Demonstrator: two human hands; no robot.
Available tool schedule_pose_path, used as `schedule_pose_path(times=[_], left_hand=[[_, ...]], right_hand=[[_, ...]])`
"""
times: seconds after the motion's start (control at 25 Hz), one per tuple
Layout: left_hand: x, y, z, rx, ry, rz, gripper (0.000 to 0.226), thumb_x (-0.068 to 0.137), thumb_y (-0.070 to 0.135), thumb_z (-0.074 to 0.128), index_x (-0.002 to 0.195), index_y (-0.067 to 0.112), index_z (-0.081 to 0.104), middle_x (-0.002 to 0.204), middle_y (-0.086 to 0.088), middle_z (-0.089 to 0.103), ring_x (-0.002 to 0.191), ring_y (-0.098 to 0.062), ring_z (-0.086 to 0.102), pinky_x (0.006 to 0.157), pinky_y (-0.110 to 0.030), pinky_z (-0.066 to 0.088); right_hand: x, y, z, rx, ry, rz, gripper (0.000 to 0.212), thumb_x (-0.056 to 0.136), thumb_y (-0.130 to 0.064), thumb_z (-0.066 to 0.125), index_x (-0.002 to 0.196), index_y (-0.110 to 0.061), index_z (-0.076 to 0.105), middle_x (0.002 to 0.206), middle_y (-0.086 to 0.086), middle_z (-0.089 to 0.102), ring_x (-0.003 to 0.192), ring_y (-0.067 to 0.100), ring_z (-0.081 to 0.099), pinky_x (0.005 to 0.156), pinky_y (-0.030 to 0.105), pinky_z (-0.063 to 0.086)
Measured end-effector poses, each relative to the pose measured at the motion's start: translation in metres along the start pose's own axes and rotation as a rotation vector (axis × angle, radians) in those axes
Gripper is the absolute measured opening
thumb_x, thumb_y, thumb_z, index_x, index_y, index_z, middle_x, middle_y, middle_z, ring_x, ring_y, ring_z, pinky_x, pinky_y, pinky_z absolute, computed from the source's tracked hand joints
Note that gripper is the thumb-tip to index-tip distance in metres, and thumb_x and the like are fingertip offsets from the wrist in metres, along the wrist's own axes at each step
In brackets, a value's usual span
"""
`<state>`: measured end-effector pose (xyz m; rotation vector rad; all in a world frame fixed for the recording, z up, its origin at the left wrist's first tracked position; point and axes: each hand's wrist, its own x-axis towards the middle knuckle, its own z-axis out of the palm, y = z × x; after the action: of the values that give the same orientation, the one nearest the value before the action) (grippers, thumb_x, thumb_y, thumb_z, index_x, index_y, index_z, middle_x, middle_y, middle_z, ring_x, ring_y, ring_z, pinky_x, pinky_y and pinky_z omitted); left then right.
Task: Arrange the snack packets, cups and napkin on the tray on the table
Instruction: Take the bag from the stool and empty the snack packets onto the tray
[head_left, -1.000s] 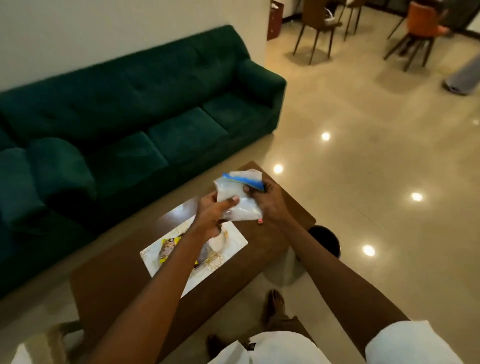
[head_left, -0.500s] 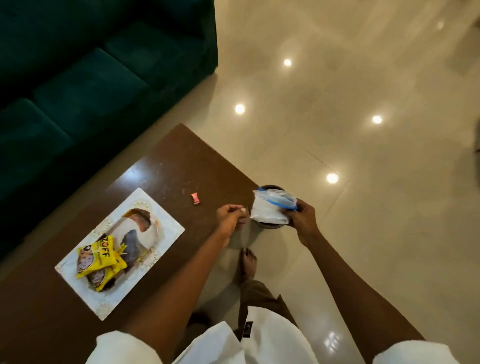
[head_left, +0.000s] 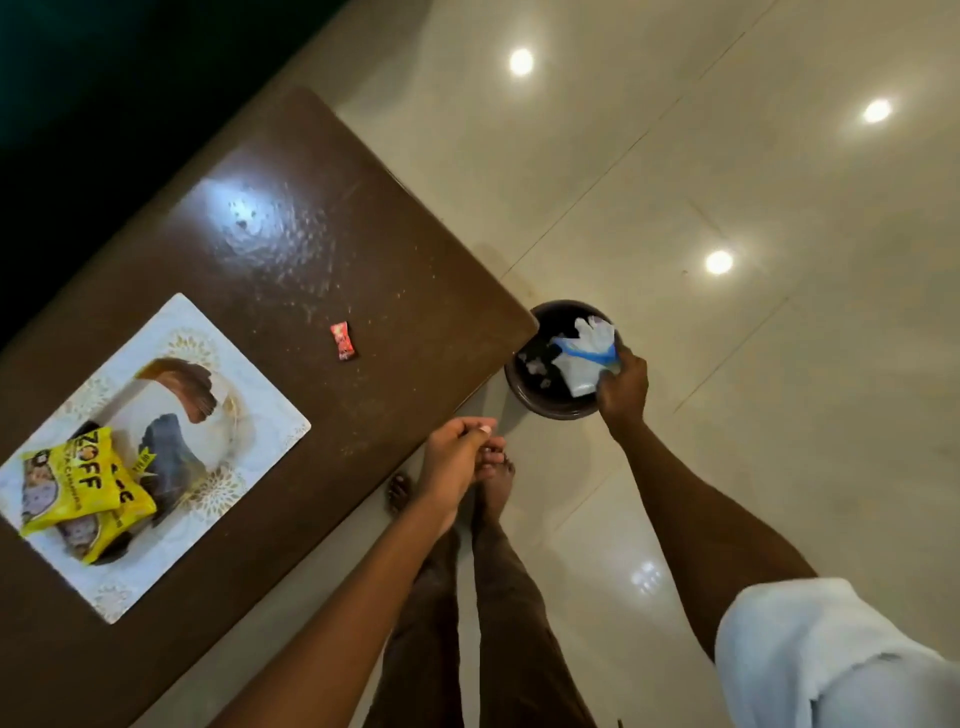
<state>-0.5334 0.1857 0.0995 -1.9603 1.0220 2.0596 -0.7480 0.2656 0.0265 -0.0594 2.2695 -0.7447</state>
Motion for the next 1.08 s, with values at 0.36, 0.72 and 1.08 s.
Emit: schedule_pose_path(times=[0.36,0.72,1.08], left_hand=[[0.009,-0.012,-0.043,-0.142,0.066,0.004,0.02,0.105,0.02,0.055,0.118,0.016,0.069,0.106,-0.008,0.078,0.086,-0.015,0.073,0.088,-0.039,0.061],[-0.091,-0.014,-0.17,-0.413,0.232,0.088,0.017,0.104,0.012,0.053,0.108,0.01,0.069,0.087,-0.008,0.072,0.062,-0.012,0.063,0.055,-0.023,0.05],[-0.259,0.036,-0.398,-0.56,0.434,0.443,0.018,0.099,-0.001,0.049,0.107,0.003,0.065,0.092,-0.021,0.066,0.061,-0.024,0.056,0.056,-0.026,0.04]], right_hand=[[-0.01,0.01,0.049,-0.323,-0.254,-0.009,0.043,0.095,0.013,0.049,0.137,0.009,0.059,0.137,0.029,0.062,0.129,0.047,0.055,0.107,0.042,0.043],[-0.212,-0.076,0.136,-0.218,-0.446,-0.363,0.03,0.095,0.014,0.057,0.123,0.009,0.067,0.124,0.025,0.069,0.115,0.041,0.064,0.103,0.055,0.049],[-0.375,-0.305,0.169,-0.252,-0.385,-0.726,0.029,0.101,-0.002,0.06,0.129,0.007,0.065,0.127,0.026,0.068,0.116,0.043,0.066,0.104,0.052,0.052]])
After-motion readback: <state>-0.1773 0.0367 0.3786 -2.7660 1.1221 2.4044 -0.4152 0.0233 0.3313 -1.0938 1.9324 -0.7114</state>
